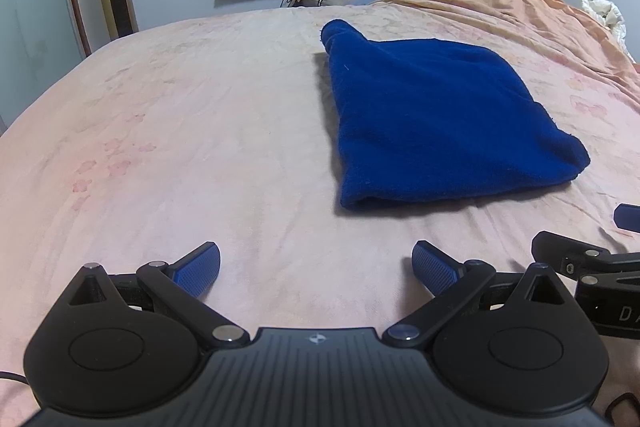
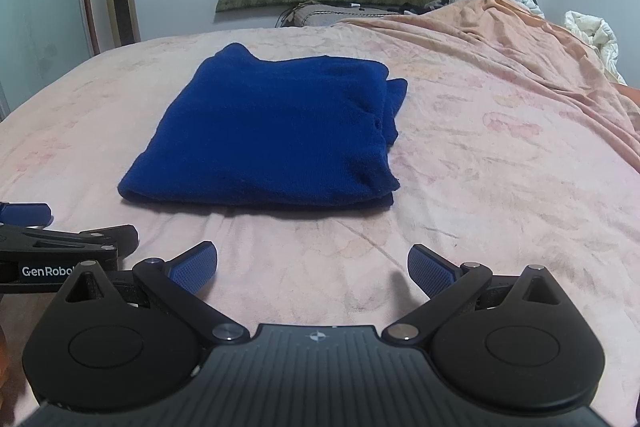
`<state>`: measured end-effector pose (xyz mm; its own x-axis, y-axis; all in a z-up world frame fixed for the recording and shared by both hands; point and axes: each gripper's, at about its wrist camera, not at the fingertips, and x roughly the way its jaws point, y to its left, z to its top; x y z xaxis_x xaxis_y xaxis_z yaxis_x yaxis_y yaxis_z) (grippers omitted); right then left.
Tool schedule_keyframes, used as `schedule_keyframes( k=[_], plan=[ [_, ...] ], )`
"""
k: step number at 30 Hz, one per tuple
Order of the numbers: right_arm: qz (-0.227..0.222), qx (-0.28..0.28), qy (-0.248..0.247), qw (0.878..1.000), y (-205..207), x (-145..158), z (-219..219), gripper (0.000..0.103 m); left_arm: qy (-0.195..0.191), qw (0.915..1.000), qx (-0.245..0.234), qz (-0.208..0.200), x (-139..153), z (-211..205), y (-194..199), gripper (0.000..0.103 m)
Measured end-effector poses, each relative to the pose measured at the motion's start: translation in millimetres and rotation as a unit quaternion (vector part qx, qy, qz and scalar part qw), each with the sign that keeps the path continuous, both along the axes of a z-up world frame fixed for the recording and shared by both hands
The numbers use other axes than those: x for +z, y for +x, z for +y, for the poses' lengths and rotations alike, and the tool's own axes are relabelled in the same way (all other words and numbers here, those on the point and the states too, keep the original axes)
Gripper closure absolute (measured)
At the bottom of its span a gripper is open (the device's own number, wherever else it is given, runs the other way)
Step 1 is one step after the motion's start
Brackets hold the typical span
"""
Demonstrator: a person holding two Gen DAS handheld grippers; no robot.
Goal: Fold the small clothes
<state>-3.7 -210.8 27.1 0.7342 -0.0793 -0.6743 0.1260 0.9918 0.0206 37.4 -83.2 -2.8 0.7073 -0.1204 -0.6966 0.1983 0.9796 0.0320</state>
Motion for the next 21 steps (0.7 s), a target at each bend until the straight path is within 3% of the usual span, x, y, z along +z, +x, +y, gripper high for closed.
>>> schedule_keyframes(
  k=[21],
  plan=[
    [-0.004,0.000,0.004,1.000,-2.3,5.7,5.4,0.000,0.007,1.0000,0.006,0.003,3.6,1.7,-1.4,0.000]
  ],
)
